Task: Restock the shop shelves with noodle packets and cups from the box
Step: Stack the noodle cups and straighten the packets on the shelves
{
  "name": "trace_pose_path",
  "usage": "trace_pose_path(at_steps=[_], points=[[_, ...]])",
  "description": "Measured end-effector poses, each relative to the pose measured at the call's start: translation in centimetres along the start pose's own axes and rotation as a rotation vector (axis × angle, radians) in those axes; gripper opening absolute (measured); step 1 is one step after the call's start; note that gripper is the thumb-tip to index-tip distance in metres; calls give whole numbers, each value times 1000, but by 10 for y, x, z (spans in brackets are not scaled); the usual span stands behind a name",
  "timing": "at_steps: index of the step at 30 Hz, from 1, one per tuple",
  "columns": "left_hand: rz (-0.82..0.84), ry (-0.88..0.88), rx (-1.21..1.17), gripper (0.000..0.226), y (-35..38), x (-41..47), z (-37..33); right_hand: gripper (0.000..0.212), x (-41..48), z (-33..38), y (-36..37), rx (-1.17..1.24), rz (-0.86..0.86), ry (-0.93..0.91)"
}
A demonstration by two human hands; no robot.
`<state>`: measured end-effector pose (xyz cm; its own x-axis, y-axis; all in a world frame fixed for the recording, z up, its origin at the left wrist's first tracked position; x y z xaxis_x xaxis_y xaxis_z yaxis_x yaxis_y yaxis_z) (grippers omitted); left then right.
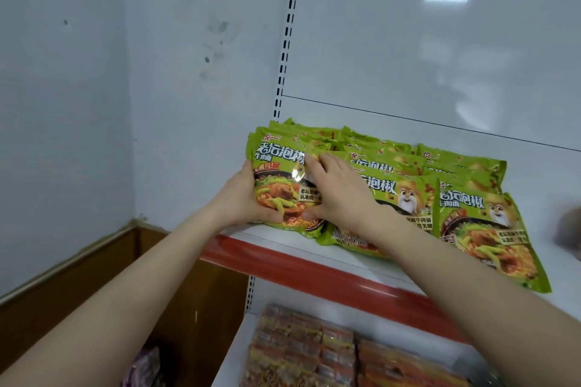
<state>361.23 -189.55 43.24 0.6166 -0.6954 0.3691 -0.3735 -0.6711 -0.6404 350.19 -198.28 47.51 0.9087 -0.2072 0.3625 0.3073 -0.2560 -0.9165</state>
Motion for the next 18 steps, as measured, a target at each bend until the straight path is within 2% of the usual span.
trace_pose_path(at_steps=[5, 8, 11, 18], points=[[0, -35, -171, 113, -15, 13, 13, 98, -4, -1, 1, 3, -18, -26], [167, -60, -244, 137, -9, 23, 21, 96, -6, -1, 2, 17, 5, -33], [242, -28, -365, 125, -1, 32, 19, 95, -8, -3, 3, 44, 19, -21], [232, 44, -434, 101, 8, 42, 17, 93, -5, -7, 5, 40, 35, 0]])
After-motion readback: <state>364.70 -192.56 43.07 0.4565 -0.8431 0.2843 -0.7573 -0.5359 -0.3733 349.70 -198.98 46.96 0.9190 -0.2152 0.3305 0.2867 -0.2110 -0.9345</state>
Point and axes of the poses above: each hand's wrist, its own x-axis towards the middle knuckle, its own y-axis out of the palm, z = x × y, the point moved 7 cm from there along x, towards the middle knuckle, and after that the axes turned 3 degrees about x, right-handed, at the moved point
